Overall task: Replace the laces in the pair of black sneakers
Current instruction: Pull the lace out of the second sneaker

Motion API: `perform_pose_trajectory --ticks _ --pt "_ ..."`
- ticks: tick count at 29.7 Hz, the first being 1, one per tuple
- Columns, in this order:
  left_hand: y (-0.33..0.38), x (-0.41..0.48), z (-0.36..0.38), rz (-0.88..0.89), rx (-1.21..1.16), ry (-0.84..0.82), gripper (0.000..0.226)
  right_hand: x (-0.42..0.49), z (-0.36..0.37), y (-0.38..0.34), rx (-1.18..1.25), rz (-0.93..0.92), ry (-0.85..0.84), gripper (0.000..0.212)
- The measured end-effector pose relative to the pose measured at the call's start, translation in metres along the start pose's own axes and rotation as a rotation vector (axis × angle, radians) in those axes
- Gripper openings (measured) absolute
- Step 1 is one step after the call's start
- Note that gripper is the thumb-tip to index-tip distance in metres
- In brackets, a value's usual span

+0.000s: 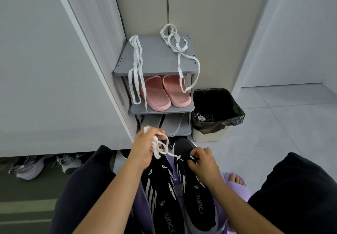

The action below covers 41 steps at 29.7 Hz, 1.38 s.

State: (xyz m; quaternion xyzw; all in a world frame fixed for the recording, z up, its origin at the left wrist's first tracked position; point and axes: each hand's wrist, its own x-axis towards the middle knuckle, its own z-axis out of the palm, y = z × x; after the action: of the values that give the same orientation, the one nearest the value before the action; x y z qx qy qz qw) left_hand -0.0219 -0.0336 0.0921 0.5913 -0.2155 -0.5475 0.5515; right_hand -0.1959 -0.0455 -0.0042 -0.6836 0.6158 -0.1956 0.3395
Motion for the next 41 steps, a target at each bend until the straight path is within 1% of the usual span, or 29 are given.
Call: perform_pose_trajectory --ticks 1,2,4,5,6,7,9,13,18,23,27,29,31,32,34,35,36,38,41 --pt "-0.005 0.001 0.001 -0.026 0.053 -0.030 0.028 0.000 0.000 0.000 -0.003 -0.019 0.006 0.021" --pt "-0.012 0.003 0.002 -0.029 0.202 -0.054 0.024 0.000 0.000 0.001 -0.004 -0.048 0.012 0.022" --pt "-0.033 0.008 0.003 0.046 0.728 -0.071 0.009 0.001 0.001 0.001 0.005 -0.104 0.016 0.020" --pt "-0.044 0.010 0.003 0.093 0.977 -0.086 0.009 0.001 0.001 0.000 0.005 -0.117 0.010 0.018" --pt "-0.053 0.011 0.003 0.126 1.156 -0.102 0.017 0.002 0.001 -0.001 -0.004 -0.123 0.001 0.016" --pt "-0.059 0.012 0.003 0.143 1.235 -0.108 0.022 0.003 0.001 -0.002 -0.017 -0.125 -0.012 0.017" --pt "-0.063 0.013 0.006 0.184 1.203 -0.092 0.022 0.006 0.000 -0.005 -0.048 -0.126 -0.044 0.017" --pt "-0.062 0.017 0.005 0.229 1.098 -0.112 0.017 0.013 -0.001 -0.012 -0.122 -0.115 -0.091 0.010" --pt "-0.064 0.016 0.003 0.253 1.132 -0.142 0.014 0.017 0.000 -0.015 -0.227 -0.176 -0.124 0.015" --pt "-0.065 0.017 0.001 0.234 1.074 -0.132 0.009 0.015 0.002 -0.013 -0.378 -0.257 -0.148 0.020" --pt "-0.065 0.019 0.001 0.178 0.966 -0.164 0.008 0.013 0.005 -0.009 -0.344 -0.294 -0.088 0.019" --pt "-0.065 0.020 0.001 0.155 0.934 -0.161 0.007 0.011 0.008 -0.010 -0.327 -0.348 -0.024 0.021" --pt "-0.066 0.021 0.001 0.144 0.919 -0.137 0.006 0.011 0.008 -0.010 -0.334 -0.362 -0.004 0.024" --pt "-0.067 0.021 0.001 0.144 0.919 -0.121 0.006 0.010 0.008 -0.011 -0.358 -0.351 -0.033 0.028" --pt "-0.069 0.021 0.001 0.152 0.945 -0.097 0.007 0.007 0.010 -0.012 -0.340 -0.300 -0.079 0.045" --pt "-0.069 0.021 0.002 0.156 0.965 -0.093 0.009 0.008 0.008 -0.012 -0.331 -0.266 -0.107 0.046" --pt "-0.069 0.021 0.002 0.159 0.985 -0.092 0.011 0.011 0.006 -0.010 -0.348 -0.267 -0.106 0.038" --pt "-0.069 0.020 0.003 0.158 1.013 -0.086 0.016 0.013 0.007 -0.009 -0.308 -0.267 -0.110 0.022" --pt "-0.072 0.018 0.004 0.158 1.001 -0.083 0.015 0.014 0.006 -0.008 -0.289 -0.266 -0.126 0.016"
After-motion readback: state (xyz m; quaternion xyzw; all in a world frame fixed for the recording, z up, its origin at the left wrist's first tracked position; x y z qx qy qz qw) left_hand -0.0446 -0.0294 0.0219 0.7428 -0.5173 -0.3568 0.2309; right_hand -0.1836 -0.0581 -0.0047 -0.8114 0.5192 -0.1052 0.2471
